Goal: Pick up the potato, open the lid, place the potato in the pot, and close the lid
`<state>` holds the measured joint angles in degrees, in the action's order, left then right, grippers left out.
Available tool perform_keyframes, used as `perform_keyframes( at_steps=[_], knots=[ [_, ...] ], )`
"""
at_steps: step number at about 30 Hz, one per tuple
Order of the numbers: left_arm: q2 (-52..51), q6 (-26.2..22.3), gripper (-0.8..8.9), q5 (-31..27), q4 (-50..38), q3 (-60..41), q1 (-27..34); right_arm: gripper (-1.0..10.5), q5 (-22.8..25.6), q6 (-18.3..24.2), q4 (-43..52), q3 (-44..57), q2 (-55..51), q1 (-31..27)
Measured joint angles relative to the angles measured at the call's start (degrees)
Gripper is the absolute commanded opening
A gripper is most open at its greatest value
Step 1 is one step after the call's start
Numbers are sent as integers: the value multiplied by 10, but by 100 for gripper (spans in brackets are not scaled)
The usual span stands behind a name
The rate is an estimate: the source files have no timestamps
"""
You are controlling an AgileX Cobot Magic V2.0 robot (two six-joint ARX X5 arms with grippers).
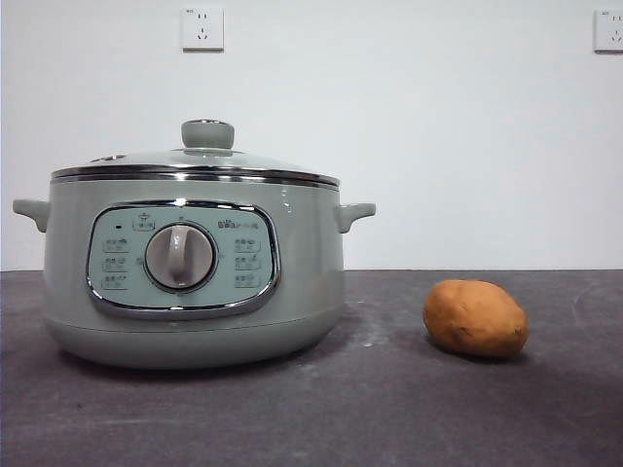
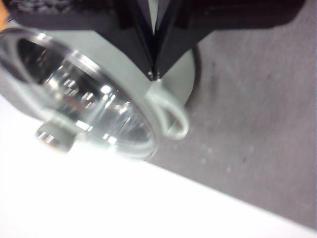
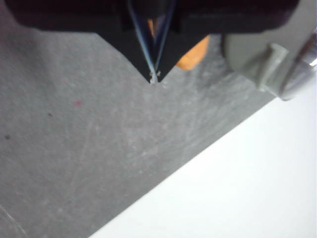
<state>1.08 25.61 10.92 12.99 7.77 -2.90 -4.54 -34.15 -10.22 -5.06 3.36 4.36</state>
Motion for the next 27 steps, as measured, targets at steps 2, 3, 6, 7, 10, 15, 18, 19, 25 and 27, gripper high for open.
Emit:
perform_keyframes(
  at_steps=[2, 3, 6, 7, 10, 15, 18, 19, 25, 27],
  knots=[
    [12, 0, -7, 0, 16, 28, 0, -16, -3, 1, 0, -24, 19, 0],
    [22, -1, -8, 1, 26, 43, 0, -16, -10, 3, 0, -38, 31, 0],
    [56, -16, -7, 21, 51, 85, 0, -16, -39, 21, 0, -85, 72, 0],
    [70, -25, -7, 31, 56, 101, 0, -16, -49, 30, 0, -103, 88, 0],
    [111, -49, -7, 62, 61, 153, 0, -16, -69, 57, -15, -165, 140, 0],
    [196, -77, -5, 83, 81, 247, 0, -16, -75, 118, -78, -279, 236, 0],
    [252, -91, -4, 109, 94, 303, 0, -16, -75, 162, -131, -353, 296, 0],
    [268, -93, -4, 117, 98, 319, 0, -16, -75, 174, -148, -375, 313, 0],
    [368, -100, 35, 172, 99, 402, 0, 43, -103, 238, -237, -492, 412, 0],
    [396, -100, 183, 194, 99, 419, 0, 158, -144, 251, -245, -513, 438, 0]
  ],
)
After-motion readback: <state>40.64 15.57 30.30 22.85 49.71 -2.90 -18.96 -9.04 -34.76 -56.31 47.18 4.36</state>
